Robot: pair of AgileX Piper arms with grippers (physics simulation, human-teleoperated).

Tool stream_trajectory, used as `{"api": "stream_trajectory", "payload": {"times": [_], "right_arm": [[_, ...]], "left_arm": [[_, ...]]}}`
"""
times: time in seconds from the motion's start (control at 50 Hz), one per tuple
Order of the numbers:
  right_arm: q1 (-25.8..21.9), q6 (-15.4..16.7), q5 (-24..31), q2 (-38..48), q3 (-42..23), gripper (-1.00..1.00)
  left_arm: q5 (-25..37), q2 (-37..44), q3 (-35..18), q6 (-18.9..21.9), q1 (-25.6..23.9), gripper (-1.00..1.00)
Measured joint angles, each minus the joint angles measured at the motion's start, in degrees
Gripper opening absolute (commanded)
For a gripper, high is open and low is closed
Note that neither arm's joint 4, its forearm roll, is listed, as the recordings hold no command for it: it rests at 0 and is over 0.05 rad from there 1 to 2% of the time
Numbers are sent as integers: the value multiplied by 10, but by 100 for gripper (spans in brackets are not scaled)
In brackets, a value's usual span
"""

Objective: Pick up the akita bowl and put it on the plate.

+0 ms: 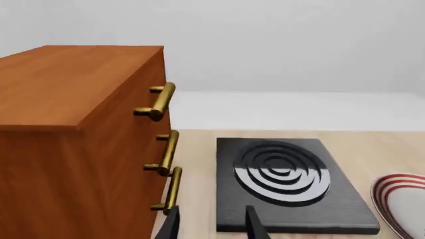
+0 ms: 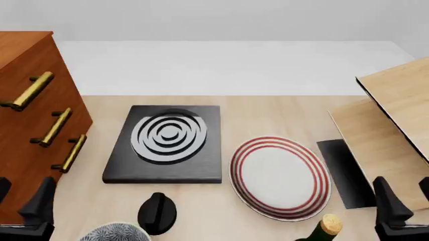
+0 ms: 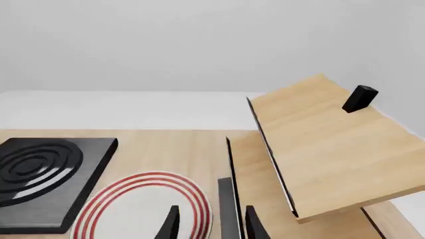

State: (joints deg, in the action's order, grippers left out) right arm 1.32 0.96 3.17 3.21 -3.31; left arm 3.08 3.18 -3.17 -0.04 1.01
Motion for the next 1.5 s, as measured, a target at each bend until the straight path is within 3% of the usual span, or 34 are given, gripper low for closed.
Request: {"api": "stream_trajectory", "payload": {"times": [0.4, 0.7, 1.04, 1.34, 1.5], "right_arm": [[-15, -10, 1, -7, -31, 100], [-59, -21, 9, 87, -121, 100], [-167, -6, 26, 274, -251, 100], [-278, 35, 108, 426, -398, 100], [-346, 41, 160, 503, -480, 100]], "left_arm": [[-25, -24, 26, 9, -23, 100], [-28, -21, 30, 23, -38, 100], [-27, -21, 31, 25, -45, 100], [-22, -25, 31, 24, -44, 100], [-22, -25, 31, 22, -44, 100]]}}
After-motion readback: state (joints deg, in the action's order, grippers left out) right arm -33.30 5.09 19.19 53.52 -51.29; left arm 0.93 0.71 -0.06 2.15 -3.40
